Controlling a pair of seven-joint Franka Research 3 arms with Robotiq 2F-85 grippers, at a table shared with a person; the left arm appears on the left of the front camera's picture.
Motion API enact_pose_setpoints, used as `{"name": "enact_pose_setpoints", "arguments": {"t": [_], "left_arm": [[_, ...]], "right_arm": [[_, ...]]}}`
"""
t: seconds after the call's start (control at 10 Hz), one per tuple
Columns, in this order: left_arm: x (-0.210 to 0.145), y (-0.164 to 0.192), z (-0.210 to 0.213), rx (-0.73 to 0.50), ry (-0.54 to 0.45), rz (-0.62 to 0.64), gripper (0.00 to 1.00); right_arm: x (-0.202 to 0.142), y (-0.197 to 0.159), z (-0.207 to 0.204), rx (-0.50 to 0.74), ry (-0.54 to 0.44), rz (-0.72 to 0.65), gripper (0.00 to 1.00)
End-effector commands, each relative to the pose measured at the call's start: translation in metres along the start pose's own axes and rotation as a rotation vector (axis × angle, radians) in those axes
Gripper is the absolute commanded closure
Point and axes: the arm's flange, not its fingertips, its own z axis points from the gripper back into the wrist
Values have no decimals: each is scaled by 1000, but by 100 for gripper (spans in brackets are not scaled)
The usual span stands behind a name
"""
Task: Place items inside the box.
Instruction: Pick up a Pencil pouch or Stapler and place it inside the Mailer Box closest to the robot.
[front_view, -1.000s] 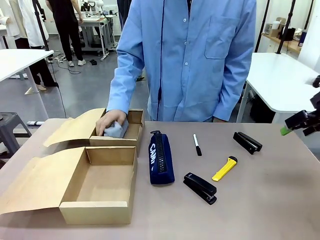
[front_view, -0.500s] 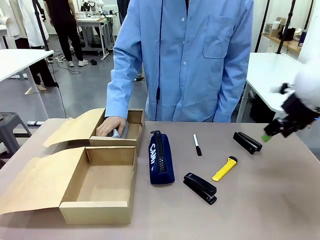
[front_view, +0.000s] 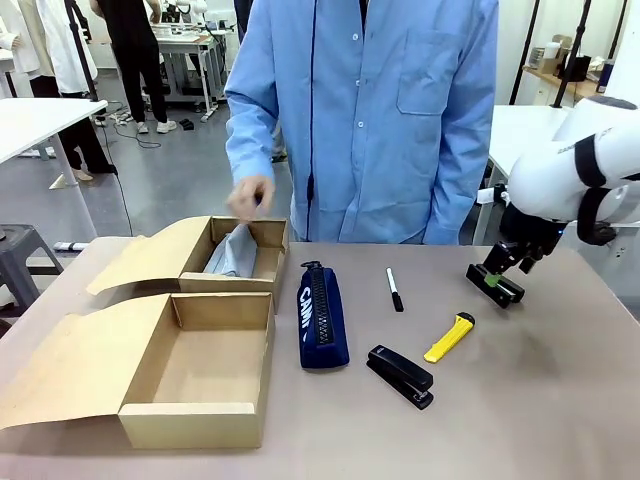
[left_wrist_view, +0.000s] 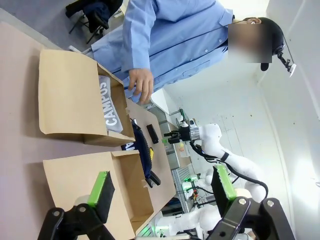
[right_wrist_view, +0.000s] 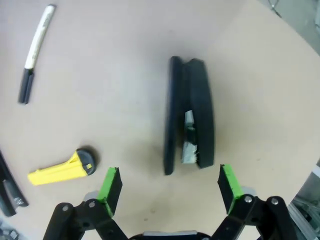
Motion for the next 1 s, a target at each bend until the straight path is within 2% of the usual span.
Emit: {"name": "enact_pose_setpoints", "arguments": {"t": [0.0, 0.3, 0.5, 0.9], "left_arm": [[0, -1, 0, -23, -15, -24, 0], [0, -1, 0, -23, -15, -24, 0], [0, -1, 0, -23, -15, -24, 0], [0, -1, 0, -23, -15, -24, 0]], "right_arm": [[18, -12, -6, -62, 40, -67, 0], [38, -25, -27, -45, 47, -146, 0], [41, -26, -30, -61, 57, -357, 0], [44, -26, -33, -43, 87, -428, 0]]}}
